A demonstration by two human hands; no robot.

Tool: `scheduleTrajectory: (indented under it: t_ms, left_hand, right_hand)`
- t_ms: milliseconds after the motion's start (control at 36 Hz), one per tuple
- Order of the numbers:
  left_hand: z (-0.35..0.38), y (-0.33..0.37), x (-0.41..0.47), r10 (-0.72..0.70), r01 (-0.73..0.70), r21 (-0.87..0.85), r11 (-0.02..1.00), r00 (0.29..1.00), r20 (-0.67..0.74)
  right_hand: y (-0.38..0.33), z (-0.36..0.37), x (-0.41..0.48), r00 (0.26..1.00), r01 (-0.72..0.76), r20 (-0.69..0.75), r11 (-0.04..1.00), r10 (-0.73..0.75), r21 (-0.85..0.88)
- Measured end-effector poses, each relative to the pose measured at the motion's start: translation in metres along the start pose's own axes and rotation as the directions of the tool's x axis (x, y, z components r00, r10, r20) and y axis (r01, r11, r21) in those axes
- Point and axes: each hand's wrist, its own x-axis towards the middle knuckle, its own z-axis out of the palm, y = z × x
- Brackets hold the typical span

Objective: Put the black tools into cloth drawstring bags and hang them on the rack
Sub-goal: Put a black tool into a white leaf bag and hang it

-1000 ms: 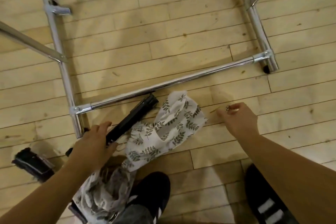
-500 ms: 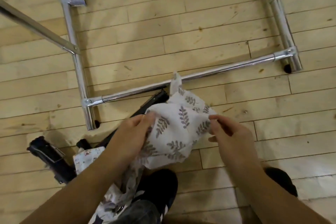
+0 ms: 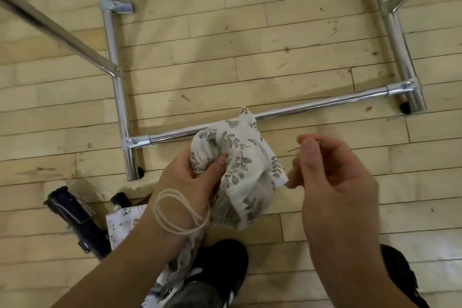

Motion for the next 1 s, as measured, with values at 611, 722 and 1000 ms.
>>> scheduleTrajectory:
  t_ms: [611, 722, 1000]
  left_hand:
    - [-0.027, 0.017, -0.001, -0.029, -0.011, 0.391, 0.921, 0.995, 0.096]
    - [-0.042, 0.017, -0.001, 0.063, -0.066, 0.341, 0.938, 0.998, 0.02]
    - [-0.037, 0.005, -0.015, 0.331, -0.415, 0.455, 0.788, 0.908, 0.255]
  right_hand:
    - [-0.018, 0.003, 0.02, 0.849, 0.441, 0.524, 0.457, 0.068, -0.773]
    - [-0.01, -0.006, 0.025, 0.851, 0.472, 0.524, 0.414, 0.016, -0.778]
    - [-0.011, -0.009, 0.027, 0.829, 0.531, 0.552, 0.443, -0.092, -0.723]
